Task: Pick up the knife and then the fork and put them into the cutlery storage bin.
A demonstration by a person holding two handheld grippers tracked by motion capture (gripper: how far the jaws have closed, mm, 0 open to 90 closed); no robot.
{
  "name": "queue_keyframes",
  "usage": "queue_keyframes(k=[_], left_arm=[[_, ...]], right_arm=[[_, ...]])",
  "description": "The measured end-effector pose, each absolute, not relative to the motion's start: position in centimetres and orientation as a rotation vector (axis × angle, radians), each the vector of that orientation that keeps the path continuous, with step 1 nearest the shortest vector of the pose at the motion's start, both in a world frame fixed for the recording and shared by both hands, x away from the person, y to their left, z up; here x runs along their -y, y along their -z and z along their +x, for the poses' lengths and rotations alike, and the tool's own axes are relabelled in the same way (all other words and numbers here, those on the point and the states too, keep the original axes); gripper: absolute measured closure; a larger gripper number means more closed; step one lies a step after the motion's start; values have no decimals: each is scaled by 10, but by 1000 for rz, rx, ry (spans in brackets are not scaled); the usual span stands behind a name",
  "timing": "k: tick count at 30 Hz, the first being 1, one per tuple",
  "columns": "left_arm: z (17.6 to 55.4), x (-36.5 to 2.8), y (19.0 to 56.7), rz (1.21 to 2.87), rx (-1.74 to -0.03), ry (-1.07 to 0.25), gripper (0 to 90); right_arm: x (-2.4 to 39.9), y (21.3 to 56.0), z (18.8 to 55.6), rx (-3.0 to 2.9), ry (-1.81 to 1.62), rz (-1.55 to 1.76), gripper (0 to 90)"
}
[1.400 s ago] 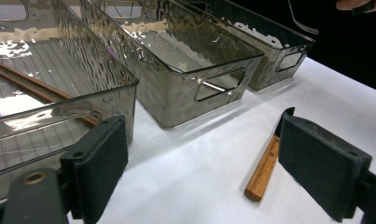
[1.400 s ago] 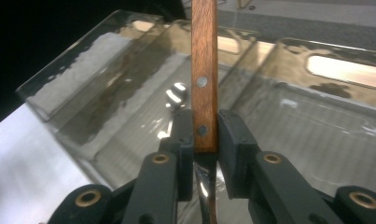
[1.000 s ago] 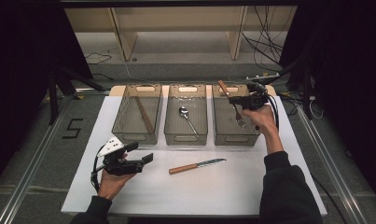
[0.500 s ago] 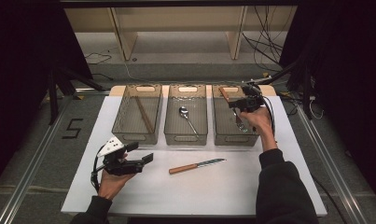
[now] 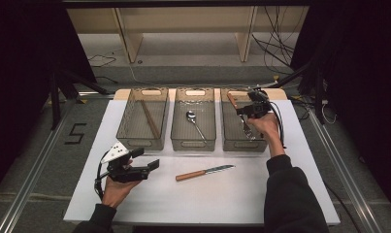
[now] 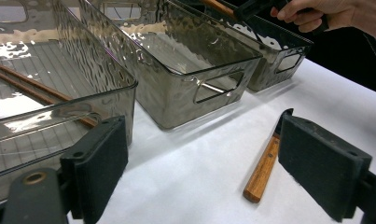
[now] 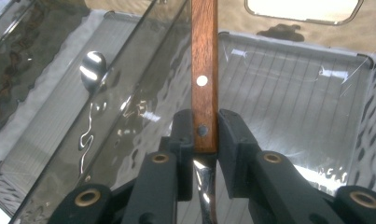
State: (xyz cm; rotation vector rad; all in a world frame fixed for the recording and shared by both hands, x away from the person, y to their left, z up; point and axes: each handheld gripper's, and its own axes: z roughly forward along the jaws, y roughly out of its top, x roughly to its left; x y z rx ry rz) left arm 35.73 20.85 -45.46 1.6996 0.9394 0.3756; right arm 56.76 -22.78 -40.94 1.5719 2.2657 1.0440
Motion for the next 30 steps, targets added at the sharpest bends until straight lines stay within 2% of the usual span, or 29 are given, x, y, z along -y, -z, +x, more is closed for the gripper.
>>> queue_keyframes(k=[7,9,11,20,26,30], left_arm=[[357,-208,455,1703,-938,-375,158],[357,-208,455,1702,-940,-374,158],[357,-208,455,1702,-939,-375,158],[357,-208,454,1705,-938,-375,158],[357,-207,454,1715,-935,-371,158],[357,-204,454,1724,-931,-365,158]], right_arm=[[225,415,570,-2284,-1015,1596,762],[225,416,570,-2282,-1025,1607,681],[226,414,570,-2282,-1039,1605,640],[226,398,554,-2287,-1101,1523,518],[221,384,528,-2301,-1226,1383,424],[218,374,506,-2312,-1289,1293,397]])
